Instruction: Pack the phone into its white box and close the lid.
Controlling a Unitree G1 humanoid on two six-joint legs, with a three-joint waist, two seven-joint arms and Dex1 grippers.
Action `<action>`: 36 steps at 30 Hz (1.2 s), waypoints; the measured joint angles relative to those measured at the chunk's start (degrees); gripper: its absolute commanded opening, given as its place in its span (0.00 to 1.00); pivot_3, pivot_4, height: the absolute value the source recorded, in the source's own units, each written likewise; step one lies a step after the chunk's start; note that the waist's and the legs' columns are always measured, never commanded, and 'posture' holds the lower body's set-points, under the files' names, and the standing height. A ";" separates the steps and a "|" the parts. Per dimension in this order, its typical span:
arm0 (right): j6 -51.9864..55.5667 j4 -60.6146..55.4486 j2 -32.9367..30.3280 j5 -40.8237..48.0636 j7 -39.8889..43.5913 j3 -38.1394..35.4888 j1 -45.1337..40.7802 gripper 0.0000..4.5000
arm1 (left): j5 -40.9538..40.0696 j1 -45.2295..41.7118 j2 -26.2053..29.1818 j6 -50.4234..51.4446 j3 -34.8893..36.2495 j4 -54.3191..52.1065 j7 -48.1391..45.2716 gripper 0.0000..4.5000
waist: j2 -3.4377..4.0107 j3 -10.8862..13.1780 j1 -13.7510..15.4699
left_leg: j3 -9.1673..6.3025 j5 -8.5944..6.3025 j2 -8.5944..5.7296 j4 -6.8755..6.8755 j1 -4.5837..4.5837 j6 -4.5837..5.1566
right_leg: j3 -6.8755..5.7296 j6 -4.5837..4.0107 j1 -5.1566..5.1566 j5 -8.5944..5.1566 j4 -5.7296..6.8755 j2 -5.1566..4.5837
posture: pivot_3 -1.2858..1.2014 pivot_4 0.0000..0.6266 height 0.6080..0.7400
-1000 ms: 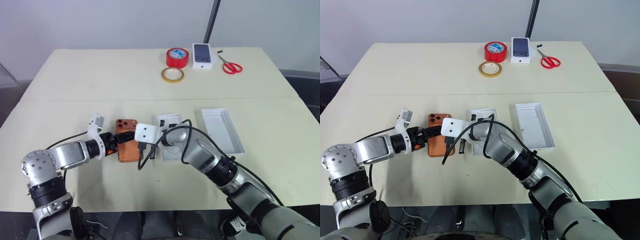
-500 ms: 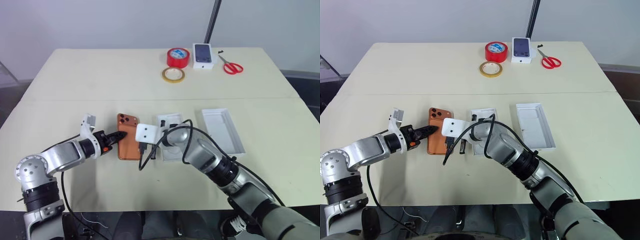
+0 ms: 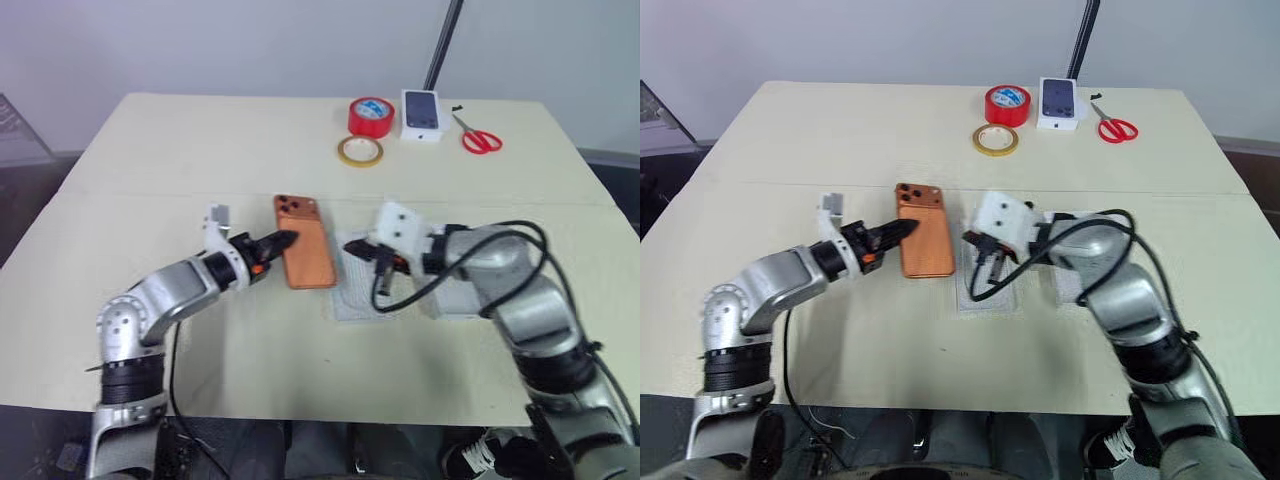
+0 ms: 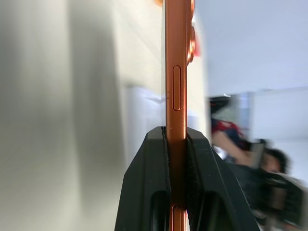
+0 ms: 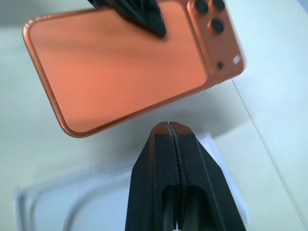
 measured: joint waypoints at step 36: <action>-6.53 4.67 -10.15 3.62 -4.80 -1.90 6.34 0.00 | 32.88 -4.07 26.00 7.35 -13.31 -6.15 -25.13 0.66 | 0.16 0.10 -0.85 | -0.25 0.09 0.02 -0.06 0.12 -0.10 | -0.27 -0.04 0.33 -0.02 -0.25 0.32 | 0.52 0.24 0.89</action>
